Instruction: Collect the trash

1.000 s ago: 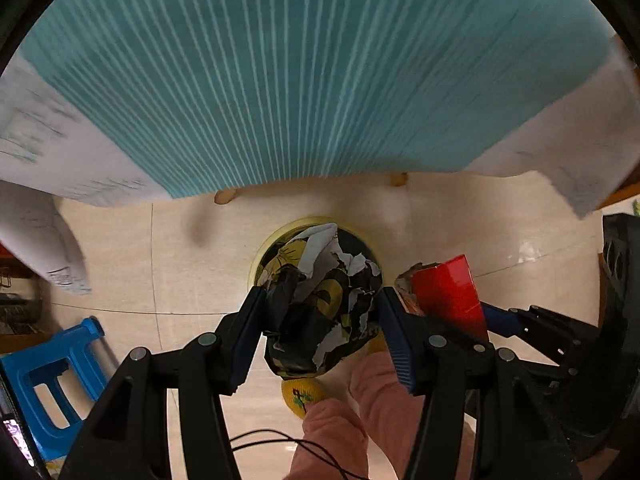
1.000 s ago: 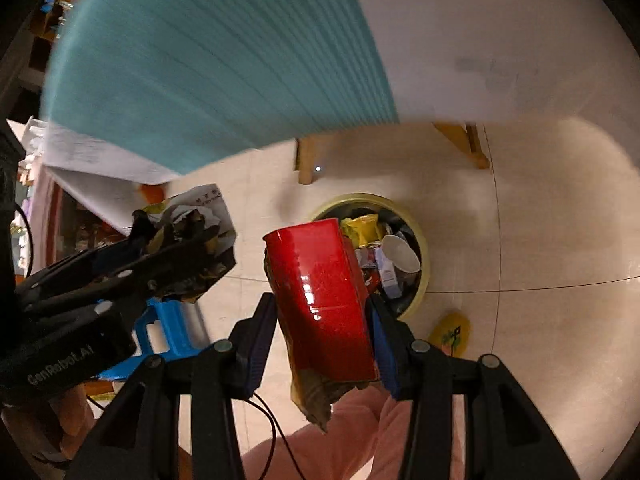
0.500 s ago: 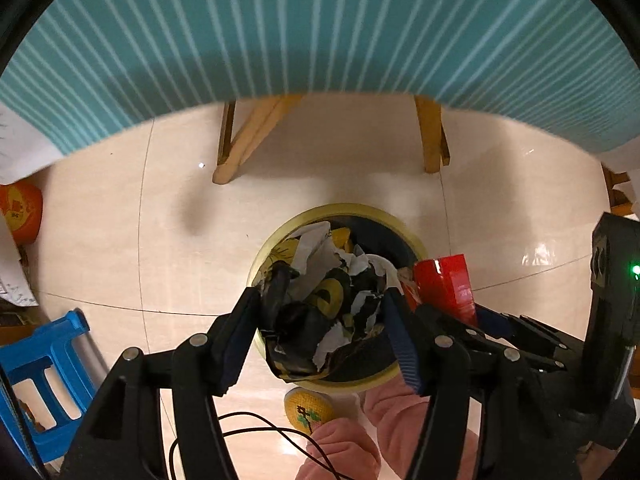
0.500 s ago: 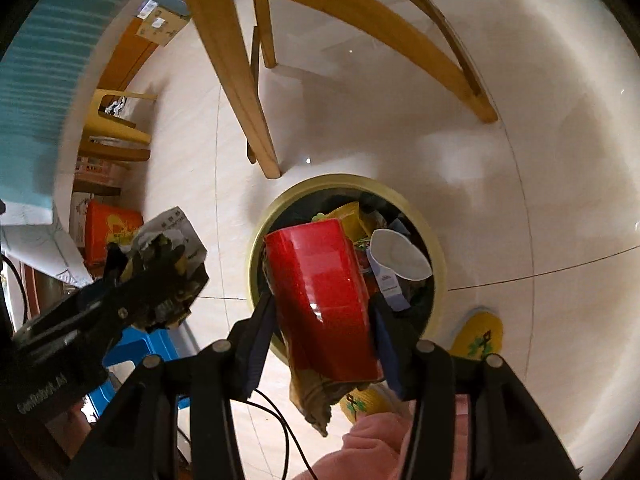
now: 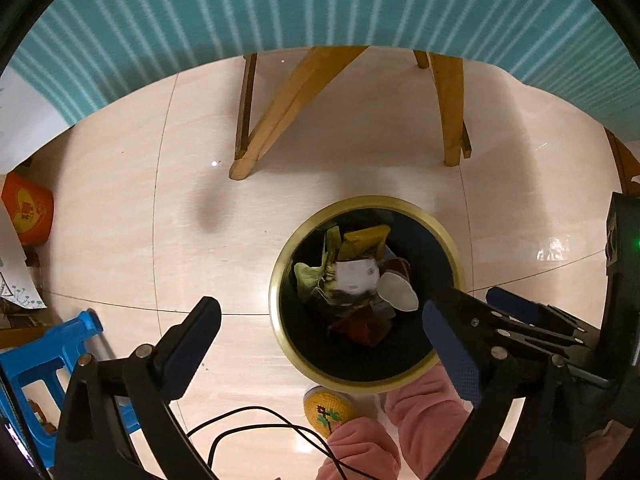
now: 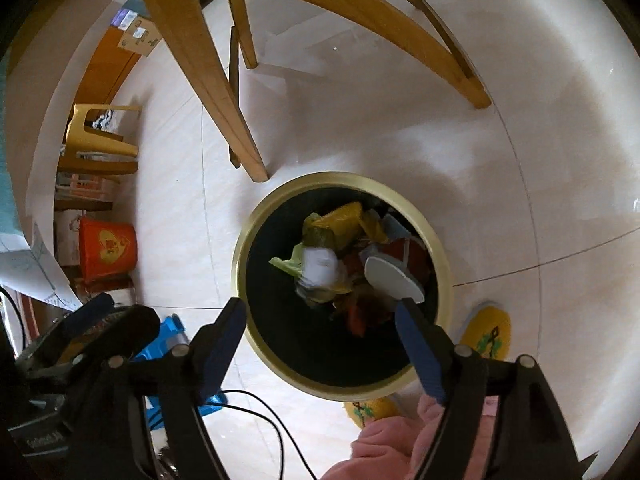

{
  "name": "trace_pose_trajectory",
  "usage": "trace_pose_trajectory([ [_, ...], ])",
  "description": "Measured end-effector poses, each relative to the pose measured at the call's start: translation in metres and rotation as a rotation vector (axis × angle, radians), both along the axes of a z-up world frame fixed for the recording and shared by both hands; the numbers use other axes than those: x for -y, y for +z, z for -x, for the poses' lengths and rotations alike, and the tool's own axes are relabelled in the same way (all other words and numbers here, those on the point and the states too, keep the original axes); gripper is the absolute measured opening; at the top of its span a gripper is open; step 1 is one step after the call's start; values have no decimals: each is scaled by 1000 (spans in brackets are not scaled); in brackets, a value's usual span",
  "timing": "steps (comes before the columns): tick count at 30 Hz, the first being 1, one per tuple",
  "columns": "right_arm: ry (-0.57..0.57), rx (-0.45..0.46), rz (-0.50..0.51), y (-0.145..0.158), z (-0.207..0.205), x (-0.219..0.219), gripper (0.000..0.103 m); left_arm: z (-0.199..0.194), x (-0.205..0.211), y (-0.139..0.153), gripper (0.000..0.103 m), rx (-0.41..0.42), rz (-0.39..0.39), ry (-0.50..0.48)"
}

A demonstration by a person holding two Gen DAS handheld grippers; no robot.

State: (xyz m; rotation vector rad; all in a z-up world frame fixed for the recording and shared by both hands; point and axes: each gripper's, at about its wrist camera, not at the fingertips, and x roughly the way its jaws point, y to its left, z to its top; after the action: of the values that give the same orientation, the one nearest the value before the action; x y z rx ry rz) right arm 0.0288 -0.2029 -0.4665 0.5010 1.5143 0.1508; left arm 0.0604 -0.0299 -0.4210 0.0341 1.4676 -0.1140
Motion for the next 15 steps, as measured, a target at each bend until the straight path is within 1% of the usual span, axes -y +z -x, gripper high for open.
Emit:
trace_pose_trajectory([
  [4, 3, 17, 22, 9, 1, 0, 78, 2, -2, 4, 100, 7, 9, -1],
  [7, 6, 24, 33, 19, 3, 2, 78, 5, -2, 14, 100, 20, 8, -7],
  [11, 7, 42, 57, 39, 5, 4, 78, 8, -4, 32, 100, 27, 14, -6],
  [15, 10, 64, 81, 64, 8, 5, 78, 10, -6, 61, 100, 48, 24, -3],
])
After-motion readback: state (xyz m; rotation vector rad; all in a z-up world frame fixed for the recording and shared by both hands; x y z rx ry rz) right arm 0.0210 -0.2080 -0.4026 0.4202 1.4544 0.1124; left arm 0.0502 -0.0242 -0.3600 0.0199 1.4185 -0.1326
